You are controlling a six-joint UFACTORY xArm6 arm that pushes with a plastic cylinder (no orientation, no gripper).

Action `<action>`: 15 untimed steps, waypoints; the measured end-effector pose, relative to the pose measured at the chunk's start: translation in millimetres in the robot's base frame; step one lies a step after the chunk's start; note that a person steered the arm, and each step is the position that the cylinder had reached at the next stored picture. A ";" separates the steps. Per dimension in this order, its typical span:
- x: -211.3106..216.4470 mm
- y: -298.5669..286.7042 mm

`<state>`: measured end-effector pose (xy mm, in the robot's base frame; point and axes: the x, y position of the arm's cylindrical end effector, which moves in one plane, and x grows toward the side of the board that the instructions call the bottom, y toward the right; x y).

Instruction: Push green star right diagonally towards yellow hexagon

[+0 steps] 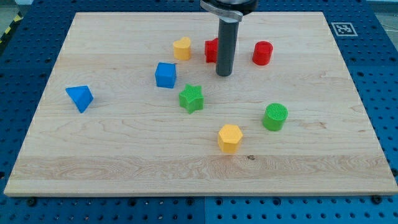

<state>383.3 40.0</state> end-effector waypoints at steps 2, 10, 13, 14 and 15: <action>-7.8 -27.4; 37.8 -46.9; 37.9 -54.0; 43.4 -56.1; 51.4 -56.1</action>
<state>434.7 -16.1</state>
